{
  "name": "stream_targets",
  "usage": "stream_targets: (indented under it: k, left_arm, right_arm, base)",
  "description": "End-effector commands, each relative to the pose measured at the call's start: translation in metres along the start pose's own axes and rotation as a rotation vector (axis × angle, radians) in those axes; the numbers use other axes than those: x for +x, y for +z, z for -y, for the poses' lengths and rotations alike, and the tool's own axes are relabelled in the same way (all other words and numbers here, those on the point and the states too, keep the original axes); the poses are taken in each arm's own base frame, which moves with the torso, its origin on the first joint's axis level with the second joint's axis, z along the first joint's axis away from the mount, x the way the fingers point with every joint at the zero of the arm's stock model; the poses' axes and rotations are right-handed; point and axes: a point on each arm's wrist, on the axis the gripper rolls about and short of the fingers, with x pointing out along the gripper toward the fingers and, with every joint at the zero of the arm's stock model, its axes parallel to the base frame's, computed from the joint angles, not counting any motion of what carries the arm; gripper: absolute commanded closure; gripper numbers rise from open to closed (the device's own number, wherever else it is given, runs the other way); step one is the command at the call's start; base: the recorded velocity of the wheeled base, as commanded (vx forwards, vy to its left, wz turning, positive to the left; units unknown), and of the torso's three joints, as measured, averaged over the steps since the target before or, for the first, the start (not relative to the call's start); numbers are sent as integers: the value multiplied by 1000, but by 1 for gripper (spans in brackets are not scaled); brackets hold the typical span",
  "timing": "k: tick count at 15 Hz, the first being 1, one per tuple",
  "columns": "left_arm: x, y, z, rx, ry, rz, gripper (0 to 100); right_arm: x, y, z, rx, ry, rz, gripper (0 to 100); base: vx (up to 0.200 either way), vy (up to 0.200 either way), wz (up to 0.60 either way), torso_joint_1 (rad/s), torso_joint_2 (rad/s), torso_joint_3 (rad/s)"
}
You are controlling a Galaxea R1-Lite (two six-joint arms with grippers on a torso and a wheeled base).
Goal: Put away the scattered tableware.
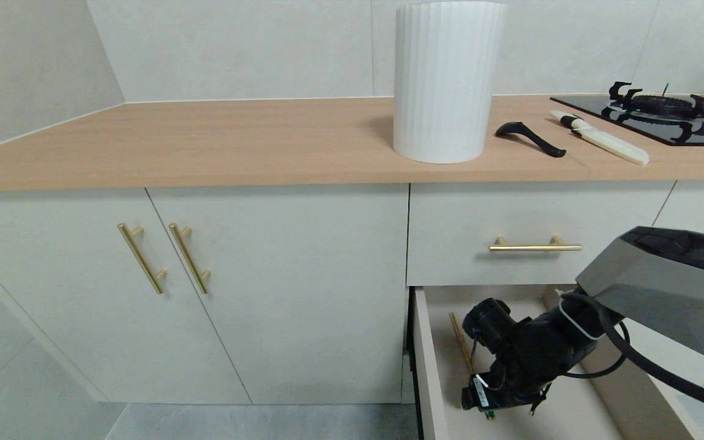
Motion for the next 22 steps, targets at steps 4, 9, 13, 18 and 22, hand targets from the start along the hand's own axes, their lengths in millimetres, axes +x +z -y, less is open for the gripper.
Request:
stream_targets:
  k: [4,9,13,18,22]
  left_arm:
    - [0,0,0,1,1,0,0]
    - [0,0,0,1,0,0,0]
    - [0,0,0,1,0,0,0]
    - [0,0,0,-1,0,0,0]
    - [0,0,0,-1,1,0,0]
  right_arm:
    - [-28,3,5,25,-49,82,0]
    - [-108,4,21,61,5,265,0]
    - [-189,-4,41,101,77,501,0]
    - [-232,-12,65,116,70,639,0]
    - [-241,-16,67,102,71,670,0]
  base:
    - [0,0,0,0,0,0]
    - [0,0,0,0,0,0]
    - [0,0,0,0,0,0]
    - [0,0,0,0,0,0]
    - [0,0,0,0,0,0]
